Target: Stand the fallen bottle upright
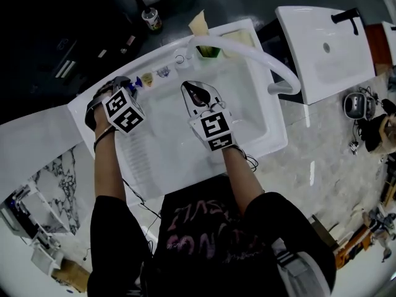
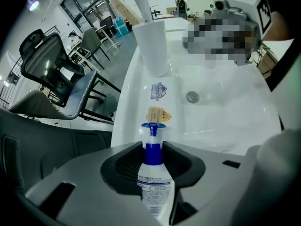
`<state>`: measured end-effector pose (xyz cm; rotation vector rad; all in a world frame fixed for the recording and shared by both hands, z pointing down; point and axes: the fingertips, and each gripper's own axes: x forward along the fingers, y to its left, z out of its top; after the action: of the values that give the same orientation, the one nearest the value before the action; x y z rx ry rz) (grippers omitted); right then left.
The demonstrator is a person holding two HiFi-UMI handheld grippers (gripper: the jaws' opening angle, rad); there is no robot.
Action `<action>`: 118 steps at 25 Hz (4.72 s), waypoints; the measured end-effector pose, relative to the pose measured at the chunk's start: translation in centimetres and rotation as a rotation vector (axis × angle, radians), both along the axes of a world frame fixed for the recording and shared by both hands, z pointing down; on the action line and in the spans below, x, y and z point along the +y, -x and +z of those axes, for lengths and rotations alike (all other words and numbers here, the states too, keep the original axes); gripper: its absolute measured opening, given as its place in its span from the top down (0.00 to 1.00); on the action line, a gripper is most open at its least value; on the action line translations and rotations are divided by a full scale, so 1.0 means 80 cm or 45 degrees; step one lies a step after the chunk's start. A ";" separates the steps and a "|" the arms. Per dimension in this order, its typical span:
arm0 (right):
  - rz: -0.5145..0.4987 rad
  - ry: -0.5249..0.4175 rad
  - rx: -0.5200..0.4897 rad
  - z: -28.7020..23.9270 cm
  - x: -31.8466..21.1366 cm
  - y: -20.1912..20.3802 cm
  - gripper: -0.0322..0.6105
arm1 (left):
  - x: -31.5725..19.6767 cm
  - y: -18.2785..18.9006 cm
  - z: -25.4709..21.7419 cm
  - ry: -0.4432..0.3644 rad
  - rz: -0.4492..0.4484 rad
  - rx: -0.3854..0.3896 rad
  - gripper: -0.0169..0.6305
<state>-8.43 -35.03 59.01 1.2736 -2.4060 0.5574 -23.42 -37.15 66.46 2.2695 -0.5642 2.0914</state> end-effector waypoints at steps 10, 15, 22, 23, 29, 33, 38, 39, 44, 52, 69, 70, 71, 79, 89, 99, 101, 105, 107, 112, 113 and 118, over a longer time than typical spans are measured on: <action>-0.017 -0.026 0.008 -0.014 0.005 0.005 0.93 | -0.008 -0.013 -0.033 -0.093 -0.071 0.209 0.77; -0.007 -0.048 0.014 -0.026 0.012 0.003 0.93 | -0.012 -0.026 -0.076 -0.165 -0.177 0.442 0.77; -0.011 -0.078 0.034 -0.041 0.026 0.006 0.93 | -0.017 -0.012 -0.133 -0.308 -0.312 0.710 0.77; -0.014 -0.078 0.041 -0.042 0.029 0.006 0.93 | -0.016 -0.007 -0.141 -0.328 -0.332 0.745 0.77; -0.032 -0.106 0.064 -0.054 0.038 0.015 0.93 | -0.005 0.034 -0.171 -0.448 -0.416 0.922 0.77; -0.043 -0.109 0.083 -0.056 0.046 0.024 0.93 | 0.008 0.057 -0.176 -0.469 -0.457 0.973 0.77; -0.067 -0.112 0.099 -0.056 0.056 0.041 0.93 | 0.023 0.071 -0.175 -0.483 -0.453 0.975 0.77; -0.070 -0.113 0.102 -0.056 0.057 0.043 0.93 | 0.025 0.072 -0.174 -0.482 -0.455 0.978 0.77; -0.060 -0.126 0.102 -0.062 0.059 0.045 0.93 | 0.026 0.077 -0.169 -0.502 -0.464 0.949 0.75; -0.031 -0.148 0.094 -0.076 0.064 0.043 0.93 | 0.034 0.084 -0.173 -0.533 -0.490 0.952 0.69; -0.018 -0.281 0.073 -0.141 0.101 0.048 0.93 | 0.130 0.105 -0.220 -0.719 -0.765 1.124 0.76; -0.016 -0.292 0.069 -0.146 0.103 0.048 0.93 | 0.135 0.104 -0.227 -0.736 -0.779 1.146 0.77; -0.013 -0.302 0.065 -0.152 0.105 0.049 0.93 | 0.140 0.104 -0.234 -0.754 -0.795 1.164 0.79; 0.025 -0.399 0.023 -0.200 0.122 0.045 0.93 | 0.170 0.112 -0.279 -0.858 -0.876 1.232 0.93; 0.073 -0.501 -0.021 -0.249 0.130 0.041 0.93 | 0.193 0.109 -0.334 -0.961 -0.825 1.283 0.95; 0.094 -0.560 -0.015 -0.273 0.135 0.035 0.93 | 0.207 0.112 -0.368 -1.021 -0.846 1.359 0.95; 0.091 -0.571 -0.010 -0.277 0.138 0.036 0.93 | 0.210 0.110 -0.372 -1.023 -0.837 1.367 0.95; 0.101 -0.587 -0.008 -0.282 0.140 0.035 0.93 | 0.212 0.106 -0.376 -1.023 -0.814 1.374 0.95; 0.106 -0.591 -0.008 -0.284 0.140 0.035 0.93 | 0.213 0.107 -0.378 -1.023 -0.809 1.379 0.95; 0.108 -0.596 0.006 -0.286 0.141 0.035 0.93 | 0.214 0.108 -0.378 -1.021 -0.801 1.373 0.95; 0.109 -0.597 0.011 -0.285 0.141 0.035 0.93 | 0.214 0.108 -0.378 -1.019 -0.799 1.374 0.95; 0.105 -0.592 0.020 -0.283 0.141 0.036 0.93 | 0.216 0.106 -0.378 -1.017 -0.792 1.377 0.95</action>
<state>-11.28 -23.79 36.40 1.5527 -2.5681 -0.0017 -31.93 -19.87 36.24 2.5254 -1.8019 0.2167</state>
